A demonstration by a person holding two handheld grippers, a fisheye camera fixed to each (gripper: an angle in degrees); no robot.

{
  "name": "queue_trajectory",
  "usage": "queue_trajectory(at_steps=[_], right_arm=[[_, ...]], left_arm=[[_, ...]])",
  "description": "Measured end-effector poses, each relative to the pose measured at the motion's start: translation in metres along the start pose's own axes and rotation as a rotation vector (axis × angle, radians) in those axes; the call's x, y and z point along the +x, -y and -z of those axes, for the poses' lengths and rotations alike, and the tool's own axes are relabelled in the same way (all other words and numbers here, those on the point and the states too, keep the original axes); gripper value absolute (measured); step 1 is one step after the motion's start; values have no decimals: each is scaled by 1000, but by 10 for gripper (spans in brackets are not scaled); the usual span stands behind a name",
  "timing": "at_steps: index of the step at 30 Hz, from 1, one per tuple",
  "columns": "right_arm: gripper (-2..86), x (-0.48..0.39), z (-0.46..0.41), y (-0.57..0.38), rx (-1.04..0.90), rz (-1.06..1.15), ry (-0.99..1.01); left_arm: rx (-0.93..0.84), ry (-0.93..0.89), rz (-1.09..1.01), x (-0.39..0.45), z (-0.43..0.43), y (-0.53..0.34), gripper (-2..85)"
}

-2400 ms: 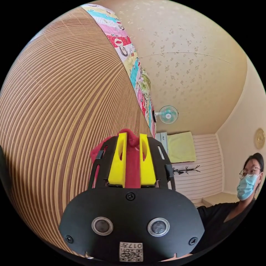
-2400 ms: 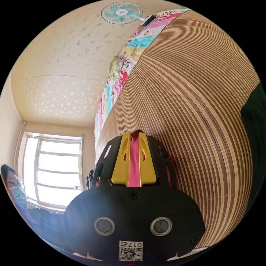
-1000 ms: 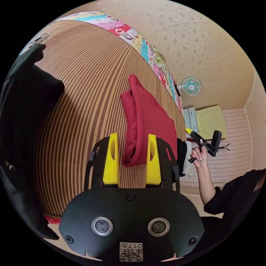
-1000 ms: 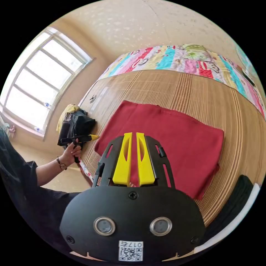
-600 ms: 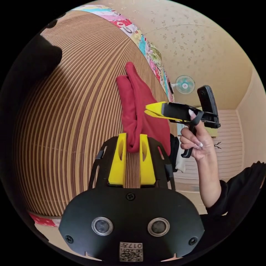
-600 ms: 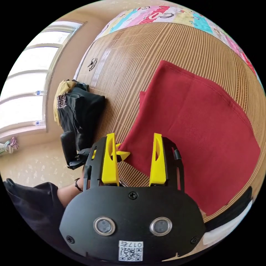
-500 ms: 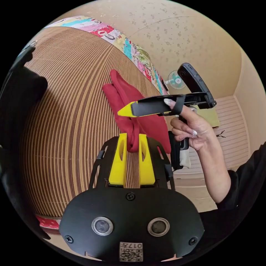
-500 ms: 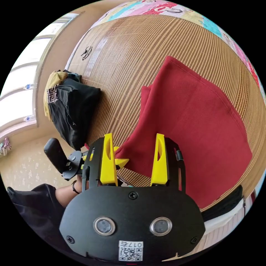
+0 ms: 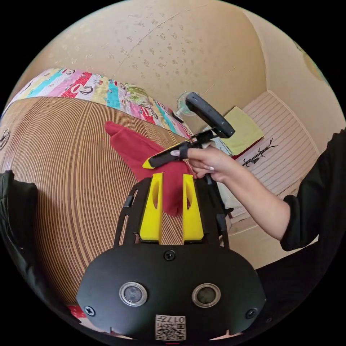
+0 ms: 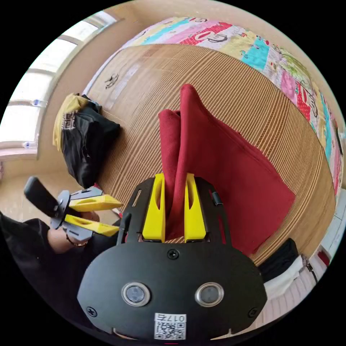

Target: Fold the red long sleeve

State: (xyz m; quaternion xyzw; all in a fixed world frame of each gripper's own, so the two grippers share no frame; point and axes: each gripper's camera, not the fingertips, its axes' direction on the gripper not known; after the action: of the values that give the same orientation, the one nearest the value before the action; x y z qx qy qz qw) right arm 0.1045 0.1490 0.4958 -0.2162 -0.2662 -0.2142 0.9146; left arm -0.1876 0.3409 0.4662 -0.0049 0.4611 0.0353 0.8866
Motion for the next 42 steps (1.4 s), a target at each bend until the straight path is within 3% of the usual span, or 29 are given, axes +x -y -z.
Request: queue_trajectory(at_steps=[2,5,10,18,21,25,27,29,31,33,35,37,39,42], right_arm=[[81,67,52,-72,272,-16,186],[78,149,78,-162,459,-36,322],[76,256,55,-255,414,-129,280],[91,354,4,-311,369,-199,477],[108,349,22,-330,380,-226,413],[98,303,76,-368,516,-329,166],[82,269,89,-374,568,-255,90],[74,245,62,-361,409,-205,-33],[65,252,17,-359,262,-201,-131],[54,275,-9,-377,287,-236,-117],[47,314,-1,-398,343,-341,102],[49,328,11,-405,329,-348,180],[57,332,22,-411,324,-311,170],[151,358,38,-423,384,-357,291]], left_arm=[[-48,-29,12,-1,-17,1,119],[-120,-93,32,1,-54,4,127],[-188,-171,77,5,-120,17,131],[-249,-54,218,-9,-191,40,148],[-204,14,147,12,-184,48,140],[-196,1,17,46,-183,60,94],[-347,-19,-23,54,-216,62,51],[-549,63,-2,46,-254,51,37],[-629,125,24,33,-273,40,14],[-628,94,0,29,-274,38,-4],[-641,107,-38,35,-270,42,-4],[-598,65,-52,38,-254,47,1],[-398,-75,16,25,-213,57,35],[-185,-93,244,-20,-172,67,119]])
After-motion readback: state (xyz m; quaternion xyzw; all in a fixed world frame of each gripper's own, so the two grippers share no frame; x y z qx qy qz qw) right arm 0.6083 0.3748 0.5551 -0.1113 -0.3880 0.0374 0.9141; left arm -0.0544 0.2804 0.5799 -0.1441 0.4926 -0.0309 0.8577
